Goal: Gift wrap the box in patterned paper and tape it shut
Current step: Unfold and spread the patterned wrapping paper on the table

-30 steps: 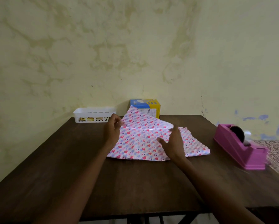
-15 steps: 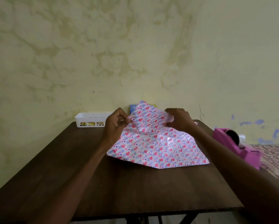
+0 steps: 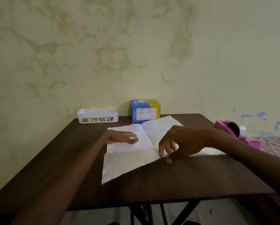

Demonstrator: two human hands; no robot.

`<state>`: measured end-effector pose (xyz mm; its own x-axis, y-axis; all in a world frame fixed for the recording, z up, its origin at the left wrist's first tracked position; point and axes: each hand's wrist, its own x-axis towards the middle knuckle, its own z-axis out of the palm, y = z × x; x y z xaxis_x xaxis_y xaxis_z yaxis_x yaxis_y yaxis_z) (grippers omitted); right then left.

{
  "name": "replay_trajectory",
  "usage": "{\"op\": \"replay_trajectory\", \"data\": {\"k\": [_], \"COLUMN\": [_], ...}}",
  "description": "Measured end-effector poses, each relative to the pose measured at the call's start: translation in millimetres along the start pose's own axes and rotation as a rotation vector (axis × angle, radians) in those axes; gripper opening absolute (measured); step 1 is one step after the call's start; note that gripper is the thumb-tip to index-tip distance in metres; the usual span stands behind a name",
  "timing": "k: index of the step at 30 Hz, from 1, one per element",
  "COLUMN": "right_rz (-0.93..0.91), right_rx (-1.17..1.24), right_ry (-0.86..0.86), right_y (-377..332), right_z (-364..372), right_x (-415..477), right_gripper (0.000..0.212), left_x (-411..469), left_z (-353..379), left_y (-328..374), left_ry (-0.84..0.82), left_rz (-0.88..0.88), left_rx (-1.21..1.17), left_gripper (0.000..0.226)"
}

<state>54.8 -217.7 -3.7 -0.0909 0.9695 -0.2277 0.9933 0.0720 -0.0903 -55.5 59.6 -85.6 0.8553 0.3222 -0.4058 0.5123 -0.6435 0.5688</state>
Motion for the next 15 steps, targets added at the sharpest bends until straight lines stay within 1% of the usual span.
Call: {"op": "replay_trajectory", "data": {"k": [2, 3, 4, 5, 6, 7, 8, 9, 10, 11, 12, 13, 15], "right_rz": [0.0, -0.006, -0.017, -0.006, 0.036, 0.106, 0.187, 0.285, 0.392, 0.474, 0.529, 0.555, 0.561], "right_rx": [0.207, 0.296, 0.397, 0.503, 0.588, 0.601, 0.485, 0.245, 0.002, -0.127, -0.125, -0.054, 0.068], "right_ry": [-0.26, -0.32, -0.314, -0.245, -0.133, 0.007, 0.152, 0.249, 0.257, 0.223, 0.183, 0.159, 0.121], "right_y": [-3.3, -0.2, 5.8, 13.0, 19.2, 26.9, 35.7, 45.6, 54.9, 60.9, 66.2, 70.7, 79.1], "right_z": [0.9, 2.0, 4.0, 8.1, 11.8, 19.2, 28.4, 40.9, 56.5, 72.2, 85.5, 96.3, 112.3], "right_x": [0.7, 3.2, 7.0, 11.5, 18.4, 26.5, 35.9, 46.1, 55.9, 64.8, 72.2, 79.0, 90.2], "right_gripper": [0.029, 0.031, 0.032, 0.033, 0.033, 0.031, 0.031, 0.036, 0.045, 0.055, 0.065, 0.071, 0.076], "left_x": [10.2, 14.4, 18.5, 20.3, 22.0, 21.9, 21.4, 21.1, 21.0, 20.1, 20.9, 19.8, 19.0], "left_z": [19.2, 27.3, 31.8, 35.3, 34.8, 34.4, 33.9, 33.7, 34.3, 35.9, 38.6, 42.3, 49.8], "left_y": [7.3, 7.7, 6.9, 5.8, 4.9, 4.7, 5.8, 6.9, 8.6, 10.6, 12.6, 13.2, 9.7], "left_ry": [-0.057, -0.048, -0.026, -0.018, -0.016, -0.024, -0.027, -0.022, -0.002, 0.042, 0.098, 0.147, 0.166], "left_rz": [-0.05, -0.053, -0.049, -0.049, -0.046, -0.039, -0.029, -0.017, 0.002, 0.017, 0.024, 0.02, -0.015], "left_rx": [0.174, 0.261, 0.348, 0.404, 0.419, 0.393, 0.351, 0.306, 0.261, 0.232, 0.22, 0.225, 0.321], "left_gripper": [0.094, 0.093, 0.093, 0.094, 0.095, 0.094, 0.091, 0.086, 0.078, 0.072, 0.07, 0.07, 0.078]}}
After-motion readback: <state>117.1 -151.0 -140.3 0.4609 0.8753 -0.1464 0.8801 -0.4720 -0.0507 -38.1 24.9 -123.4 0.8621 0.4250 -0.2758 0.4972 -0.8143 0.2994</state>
